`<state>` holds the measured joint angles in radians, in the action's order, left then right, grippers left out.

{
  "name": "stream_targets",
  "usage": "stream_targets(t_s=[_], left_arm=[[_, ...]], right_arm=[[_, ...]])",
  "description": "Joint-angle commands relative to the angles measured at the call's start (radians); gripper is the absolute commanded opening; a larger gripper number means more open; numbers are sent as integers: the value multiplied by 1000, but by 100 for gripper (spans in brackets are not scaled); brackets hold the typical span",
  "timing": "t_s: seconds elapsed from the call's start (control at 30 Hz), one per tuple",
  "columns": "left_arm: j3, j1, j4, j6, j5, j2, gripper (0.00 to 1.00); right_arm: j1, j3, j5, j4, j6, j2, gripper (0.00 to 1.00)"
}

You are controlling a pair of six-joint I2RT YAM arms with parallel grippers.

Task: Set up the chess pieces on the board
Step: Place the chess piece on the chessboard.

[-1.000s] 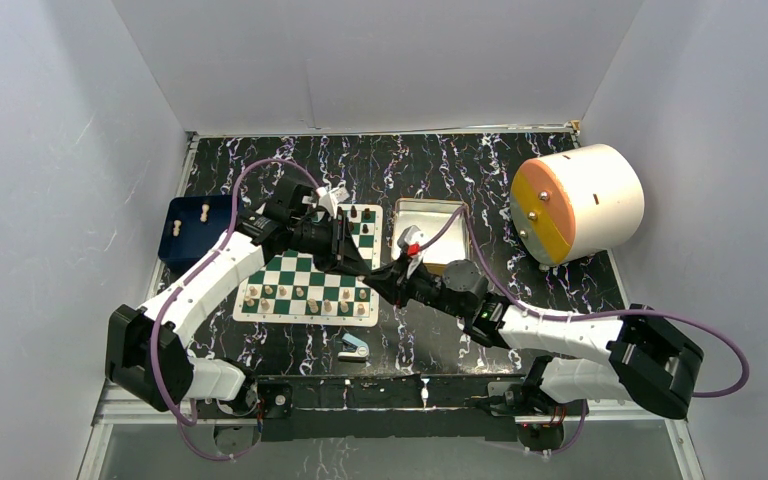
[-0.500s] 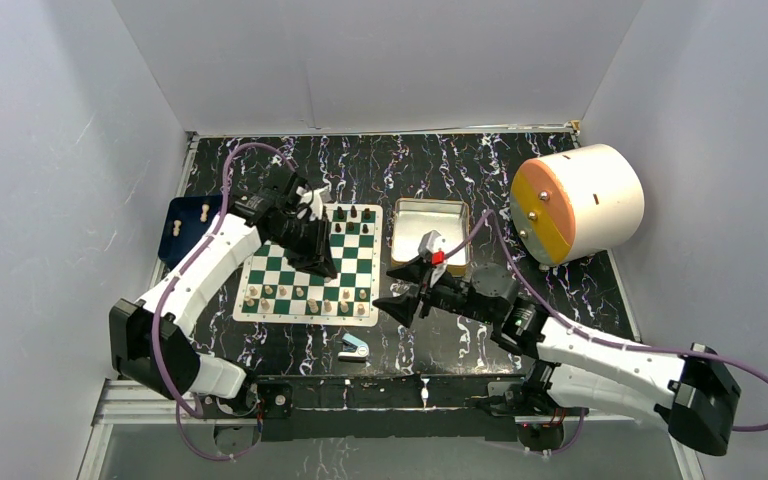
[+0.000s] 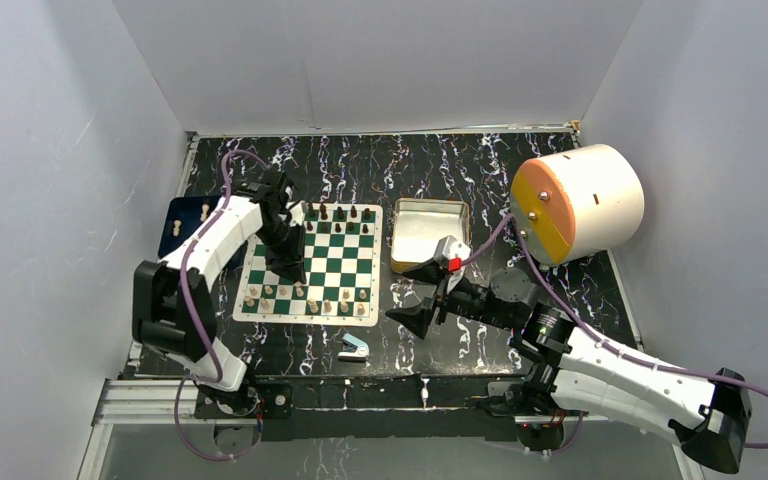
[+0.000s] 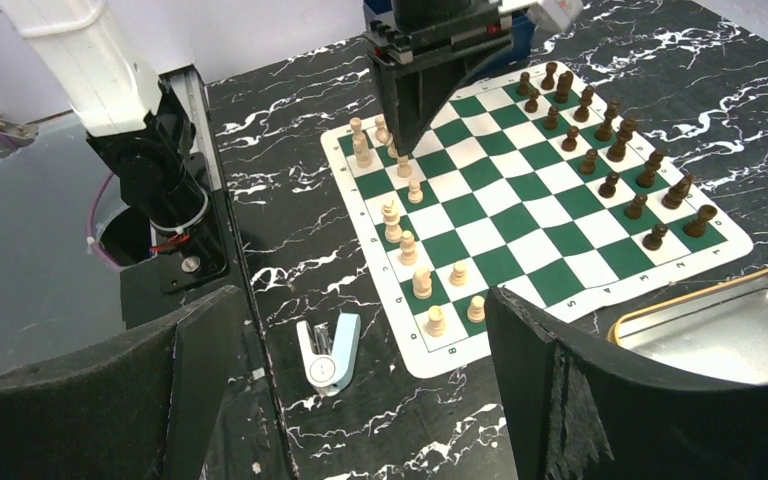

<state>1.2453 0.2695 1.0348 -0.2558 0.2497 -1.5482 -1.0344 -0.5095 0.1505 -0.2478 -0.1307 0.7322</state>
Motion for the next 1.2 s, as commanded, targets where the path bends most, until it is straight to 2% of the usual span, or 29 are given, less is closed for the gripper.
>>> stream_targets(t_s=[0.0,0.43,0.73,1.17], left_arm=[[65,0,29,59,-15,-79,1],[213,1,28,83,-47,-349,3],[240,40,22,67,-55,-421,7],[241,89,59,62,-103,-452,7]], right_arm=[[1,-71,-22,40,42,-34,99],[1,-84,-49,85,65,-69,99],[0,-79,-68,90,79,-80,99],[1,-81,-75,90,88,-85,99]])
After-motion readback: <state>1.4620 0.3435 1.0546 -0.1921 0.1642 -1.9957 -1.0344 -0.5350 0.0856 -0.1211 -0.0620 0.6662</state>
